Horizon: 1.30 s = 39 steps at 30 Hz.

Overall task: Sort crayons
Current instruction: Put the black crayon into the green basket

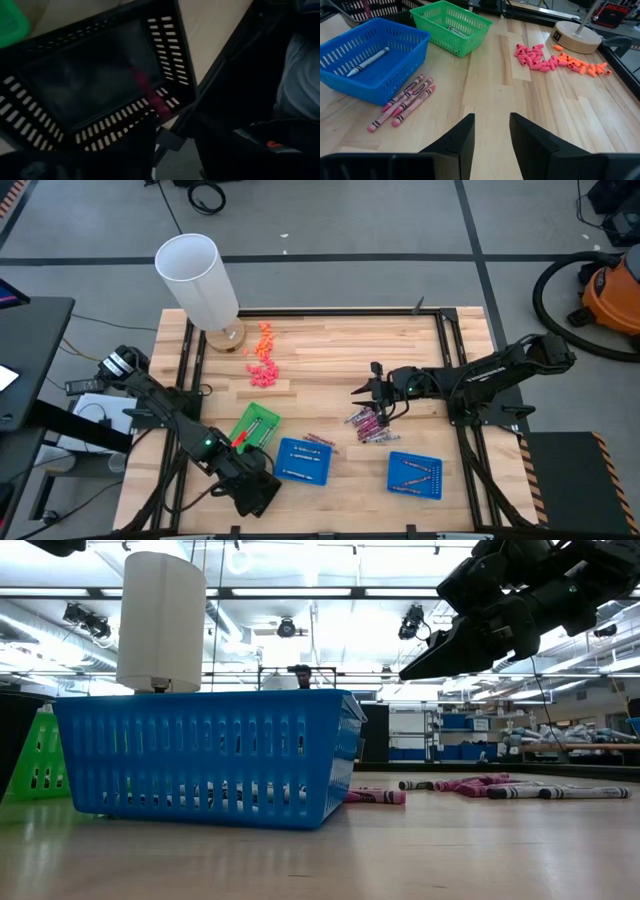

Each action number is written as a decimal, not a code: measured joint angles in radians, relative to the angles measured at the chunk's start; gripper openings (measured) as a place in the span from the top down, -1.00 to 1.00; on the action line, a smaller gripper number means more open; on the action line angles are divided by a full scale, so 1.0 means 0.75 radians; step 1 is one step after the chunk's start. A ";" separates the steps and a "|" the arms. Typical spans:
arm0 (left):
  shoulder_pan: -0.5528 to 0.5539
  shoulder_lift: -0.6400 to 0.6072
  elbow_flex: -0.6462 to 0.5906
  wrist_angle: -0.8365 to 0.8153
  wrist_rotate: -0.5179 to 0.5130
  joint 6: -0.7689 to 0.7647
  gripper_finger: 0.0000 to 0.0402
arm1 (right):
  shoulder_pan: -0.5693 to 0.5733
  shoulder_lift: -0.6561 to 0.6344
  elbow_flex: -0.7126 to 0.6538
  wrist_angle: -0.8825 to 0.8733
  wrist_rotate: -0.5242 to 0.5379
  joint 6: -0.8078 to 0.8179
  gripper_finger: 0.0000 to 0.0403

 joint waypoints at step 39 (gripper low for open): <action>0.700 0.396 0.304 0.246 -0.373 1.191 0.30 | -0.002 0.176 0.002 0.049 0.115 -0.007 0.34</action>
